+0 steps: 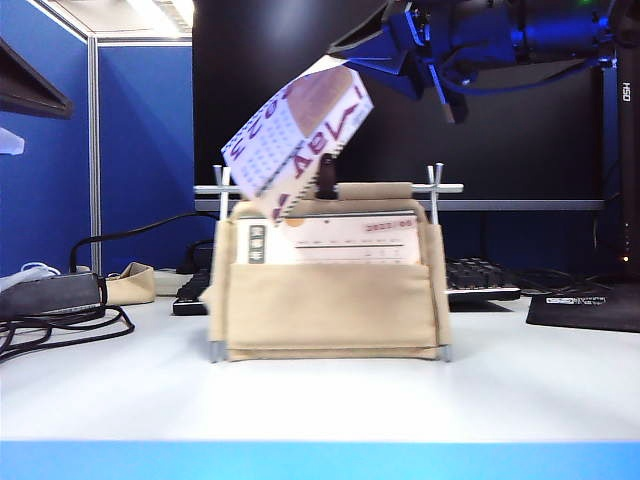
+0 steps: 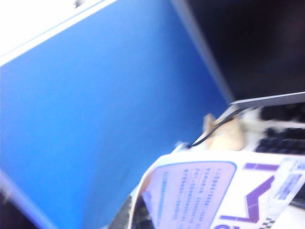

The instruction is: Turn one page of the calendar.

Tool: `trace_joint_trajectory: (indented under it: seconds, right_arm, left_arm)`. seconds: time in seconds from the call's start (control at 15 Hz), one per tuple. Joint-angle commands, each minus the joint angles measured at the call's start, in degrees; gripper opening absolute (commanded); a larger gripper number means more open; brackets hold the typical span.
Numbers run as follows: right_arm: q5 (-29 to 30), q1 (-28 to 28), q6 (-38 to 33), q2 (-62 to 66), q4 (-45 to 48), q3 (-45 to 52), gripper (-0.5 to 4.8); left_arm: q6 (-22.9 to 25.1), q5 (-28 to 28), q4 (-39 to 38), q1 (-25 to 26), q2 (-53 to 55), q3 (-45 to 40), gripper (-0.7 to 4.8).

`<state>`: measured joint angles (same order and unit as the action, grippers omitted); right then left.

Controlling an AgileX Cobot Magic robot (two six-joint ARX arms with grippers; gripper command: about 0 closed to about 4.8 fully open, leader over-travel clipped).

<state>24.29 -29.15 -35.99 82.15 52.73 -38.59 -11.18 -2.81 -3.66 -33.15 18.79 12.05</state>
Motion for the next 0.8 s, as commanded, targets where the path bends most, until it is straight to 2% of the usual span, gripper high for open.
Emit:
trace_joint_trajectory:
  seconds: [0.07,0.2,0.27,0.33,0.47,0.67,0.8]
  right_arm:
    - [-9.9,0.0,-4.9,-0.2,2.4,-0.2,-0.02]
    - [-15.9,0.0,-5.6,-0.2,2.3,-0.2,-0.02]
    - [-21.7,0.0,-5.9,-0.2,1.4,-0.2,-0.02]
    - [-24.8,0.0,-5.3,-0.2,1.0,-0.2,-0.02]
    - [-29.3,0.0,0.8,-0.2,1.1,-0.2,-0.02]
    - [-30.7,0.0,13.1,-1.2,0.3,-0.2,-0.02]
    - [-35.8,0.0,13.7,-2.6,-1.5,-0.2,-0.03]
  left_arm:
    - [0.2,0.0,0.6,0.0,0.0,0.0,3.10]
    - [0.2,0.0,-0.1,0.0,0.0,0.0,3.10]
    - [0.2,-0.3,-1.0,0.0,0.0,0.0,3.10]
    - [0.2,-1.1,-1.5,0.0,0.0,0.0,3.10]
    - [0.2,-1.3,-1.9,0.0,0.0,0.0,3.10]
    - [0.2,-1.3,-1.9,0.0,0.0,0.0,3.10]
    - [0.3,-1.3,-1.8,0.0,0.0,0.0,3.10]
